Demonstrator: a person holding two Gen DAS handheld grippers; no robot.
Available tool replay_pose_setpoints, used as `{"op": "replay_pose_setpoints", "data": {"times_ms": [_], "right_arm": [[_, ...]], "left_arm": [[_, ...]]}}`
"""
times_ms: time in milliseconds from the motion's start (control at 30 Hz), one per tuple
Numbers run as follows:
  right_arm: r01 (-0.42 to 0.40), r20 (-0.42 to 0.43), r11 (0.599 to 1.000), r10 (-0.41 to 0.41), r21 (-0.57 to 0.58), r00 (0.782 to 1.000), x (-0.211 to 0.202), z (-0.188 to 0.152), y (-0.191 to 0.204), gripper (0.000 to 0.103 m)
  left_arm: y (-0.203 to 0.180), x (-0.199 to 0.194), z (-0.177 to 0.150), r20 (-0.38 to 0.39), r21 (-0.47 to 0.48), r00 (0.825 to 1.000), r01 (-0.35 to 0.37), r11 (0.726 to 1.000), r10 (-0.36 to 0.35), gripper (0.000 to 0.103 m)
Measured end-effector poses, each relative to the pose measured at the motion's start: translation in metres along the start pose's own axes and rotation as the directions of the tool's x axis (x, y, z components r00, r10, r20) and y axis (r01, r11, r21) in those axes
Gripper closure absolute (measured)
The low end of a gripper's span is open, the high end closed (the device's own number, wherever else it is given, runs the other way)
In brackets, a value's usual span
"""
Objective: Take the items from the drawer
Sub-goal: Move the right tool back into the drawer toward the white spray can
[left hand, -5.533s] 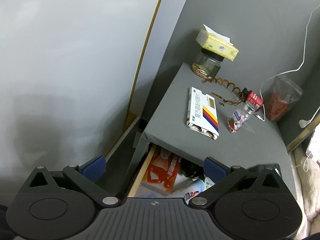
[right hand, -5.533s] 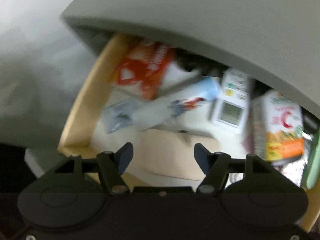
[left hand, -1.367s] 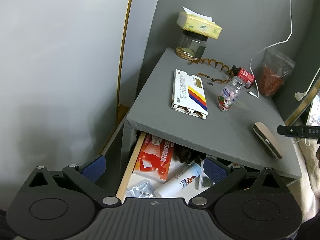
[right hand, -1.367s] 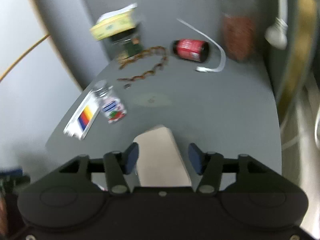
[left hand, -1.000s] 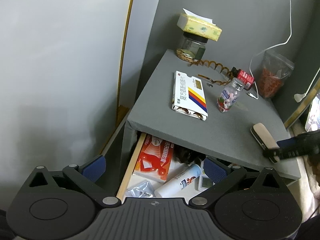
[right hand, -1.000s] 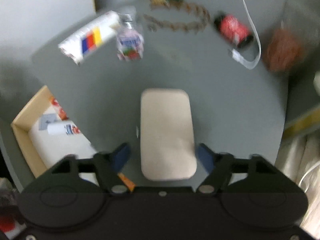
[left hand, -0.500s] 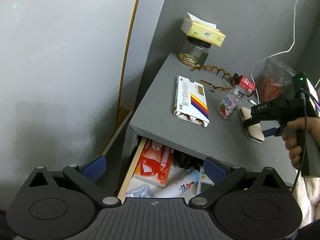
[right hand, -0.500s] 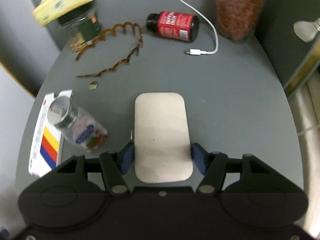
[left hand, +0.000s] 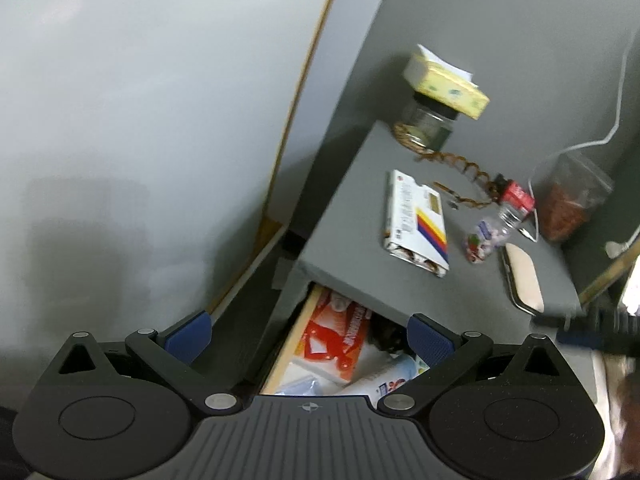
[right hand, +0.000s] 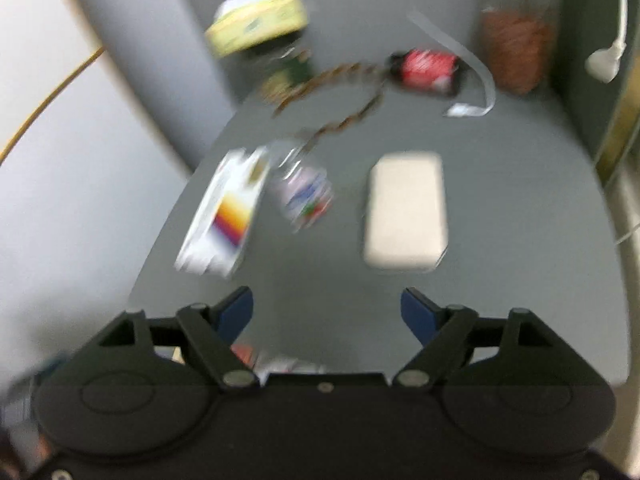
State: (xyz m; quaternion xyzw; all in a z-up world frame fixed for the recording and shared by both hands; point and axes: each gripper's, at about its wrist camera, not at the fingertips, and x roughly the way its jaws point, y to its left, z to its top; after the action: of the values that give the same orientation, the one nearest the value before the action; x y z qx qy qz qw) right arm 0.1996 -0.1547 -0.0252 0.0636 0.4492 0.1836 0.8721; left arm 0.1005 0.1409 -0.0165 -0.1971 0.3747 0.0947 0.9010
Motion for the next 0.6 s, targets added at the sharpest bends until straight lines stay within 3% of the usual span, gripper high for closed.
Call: {"op": "replay_pose_setpoints", "data": {"times_ms": [133,233,333,433,533,600], "right_arm": [[-0.049,-0.097,0.998,0.052,0.026,0.994,0.025,-0.027,0.014,0.026],[-0.078,-0.189,0.994,0.090,0.071,0.978,0.061,-0.045,0.032,0.032],[-0.014,-0.236,0.981,0.061,0.195,0.970,0.091,-0.048,0.036,0.032],[0.030,-0.261,0.919,0.080,0.392,0.962,0.128,-0.051,0.035,0.033],[0.081,-0.297,0.877,0.072,0.473,0.952,0.156,-0.054,0.039,0.034],[0.124,-0.331,0.872,0.046,0.474,0.943,0.171,-0.059,0.045,0.038]], "left_arm": [[0.003,-0.003,0.000,0.009,-0.004,1.000,-0.010,1.000,0.010,0.000],[0.006,-0.005,0.000,0.017,-0.007,1.000,-0.017,1.000,0.017,0.000],[0.007,-0.005,0.000,0.021,-0.016,1.000,-0.015,1.000,0.016,0.000],[0.008,-0.006,0.001,0.024,-0.018,1.000,-0.010,1.000,0.011,0.000],[0.009,-0.006,0.002,0.028,-0.017,1.000,-0.008,1.000,0.008,0.000],[0.011,-0.006,0.003,0.030,-0.027,1.000,-0.003,1.000,0.004,0.000]]}}
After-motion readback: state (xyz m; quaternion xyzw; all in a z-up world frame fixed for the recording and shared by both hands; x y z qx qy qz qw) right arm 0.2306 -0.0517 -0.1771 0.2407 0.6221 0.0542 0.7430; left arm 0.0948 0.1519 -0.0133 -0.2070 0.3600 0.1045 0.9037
